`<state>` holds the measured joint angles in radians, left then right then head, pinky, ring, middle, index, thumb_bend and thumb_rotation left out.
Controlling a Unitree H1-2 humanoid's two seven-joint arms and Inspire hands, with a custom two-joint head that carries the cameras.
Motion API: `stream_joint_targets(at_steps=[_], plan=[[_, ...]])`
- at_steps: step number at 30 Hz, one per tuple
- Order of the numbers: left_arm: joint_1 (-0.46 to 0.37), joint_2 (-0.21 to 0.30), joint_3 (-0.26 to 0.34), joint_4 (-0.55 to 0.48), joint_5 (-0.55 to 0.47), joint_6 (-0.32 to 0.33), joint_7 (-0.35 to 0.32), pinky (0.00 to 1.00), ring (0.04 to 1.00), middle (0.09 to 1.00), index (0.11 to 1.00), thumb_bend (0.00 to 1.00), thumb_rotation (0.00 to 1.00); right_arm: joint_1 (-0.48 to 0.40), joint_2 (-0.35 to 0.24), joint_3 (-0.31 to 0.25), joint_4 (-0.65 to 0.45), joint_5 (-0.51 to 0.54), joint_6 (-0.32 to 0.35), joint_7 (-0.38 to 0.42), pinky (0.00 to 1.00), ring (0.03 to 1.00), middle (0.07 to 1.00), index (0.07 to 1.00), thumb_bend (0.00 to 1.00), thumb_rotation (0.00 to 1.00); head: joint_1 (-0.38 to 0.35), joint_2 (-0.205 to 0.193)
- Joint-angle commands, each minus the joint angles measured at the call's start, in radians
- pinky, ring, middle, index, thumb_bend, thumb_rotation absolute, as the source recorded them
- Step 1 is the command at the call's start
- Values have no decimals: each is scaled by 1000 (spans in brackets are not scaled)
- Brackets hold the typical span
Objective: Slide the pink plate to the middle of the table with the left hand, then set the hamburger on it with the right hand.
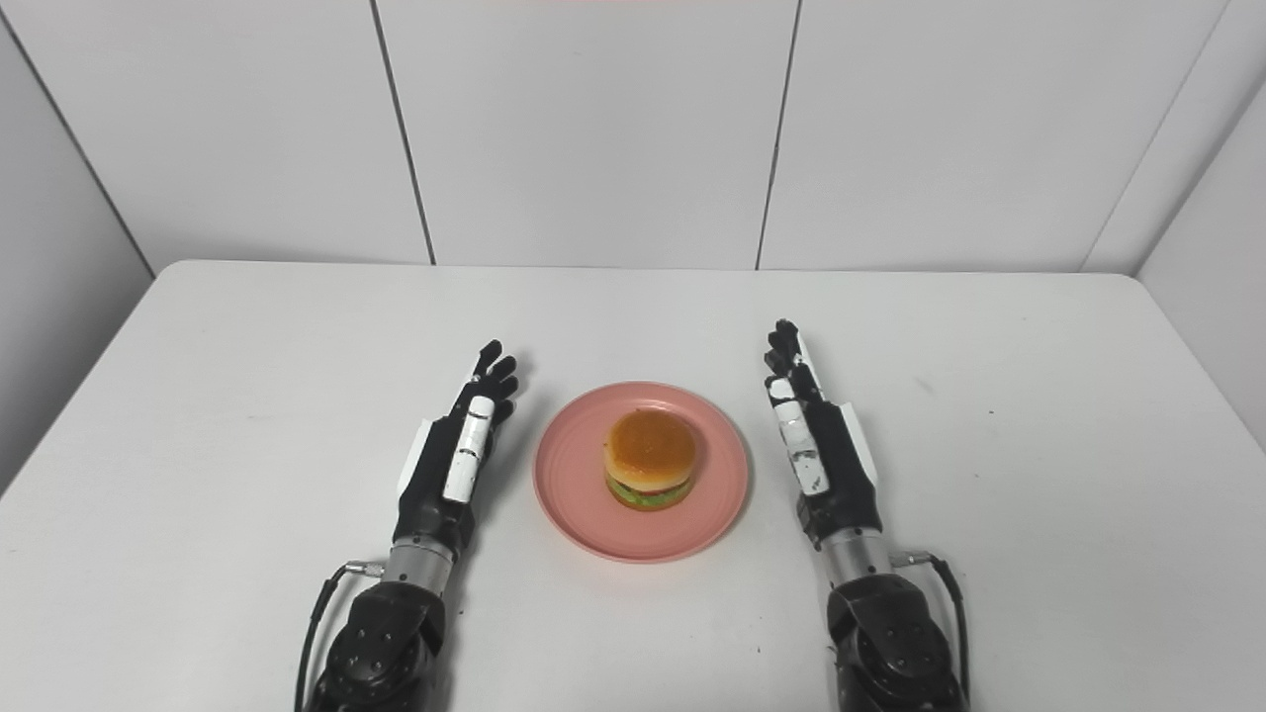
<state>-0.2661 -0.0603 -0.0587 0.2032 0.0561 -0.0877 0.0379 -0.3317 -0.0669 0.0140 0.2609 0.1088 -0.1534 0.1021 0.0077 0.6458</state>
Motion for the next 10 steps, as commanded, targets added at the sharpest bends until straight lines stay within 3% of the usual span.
stream_joint_targets(at_steps=[1,10], plan=[[43,23,6,52,20,-12,10,980,970,974,973,549,1000,51,25,-3,23,21,26,6,1000,1000,1000,1000,654,958,0,-1],[35,20,12,66,15,-17,9,1000,990,991,991,522,1000,42,23,-14,48,24,13,13,1000,1000,1000,1000,664,966,1,-3]])
